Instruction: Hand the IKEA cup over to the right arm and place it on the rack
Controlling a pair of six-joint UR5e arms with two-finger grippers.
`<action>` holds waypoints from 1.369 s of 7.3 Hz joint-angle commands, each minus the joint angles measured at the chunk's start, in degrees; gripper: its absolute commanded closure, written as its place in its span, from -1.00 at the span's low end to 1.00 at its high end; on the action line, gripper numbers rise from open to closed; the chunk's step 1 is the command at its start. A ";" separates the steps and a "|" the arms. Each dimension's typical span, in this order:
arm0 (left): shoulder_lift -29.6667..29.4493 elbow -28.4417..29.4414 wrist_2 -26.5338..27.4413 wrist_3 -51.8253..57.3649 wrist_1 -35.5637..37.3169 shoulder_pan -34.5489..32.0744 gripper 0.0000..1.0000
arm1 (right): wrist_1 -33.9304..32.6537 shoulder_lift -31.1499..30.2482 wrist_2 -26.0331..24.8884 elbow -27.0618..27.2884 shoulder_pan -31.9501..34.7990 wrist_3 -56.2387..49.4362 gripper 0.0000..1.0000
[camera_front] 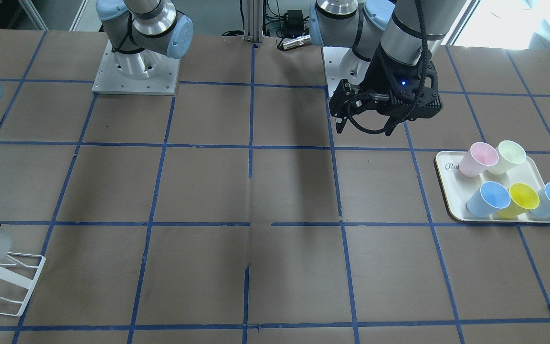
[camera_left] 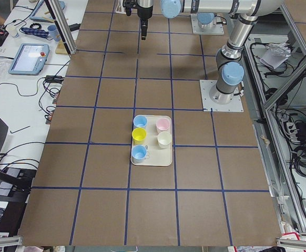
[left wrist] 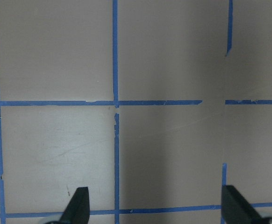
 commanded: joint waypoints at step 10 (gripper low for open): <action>-2.48 7.40 3.97 -0.74 -9.05 1.54 -1.00 | 1.51 -1.37 -0.06 0.12 0.25 0.48 -1.00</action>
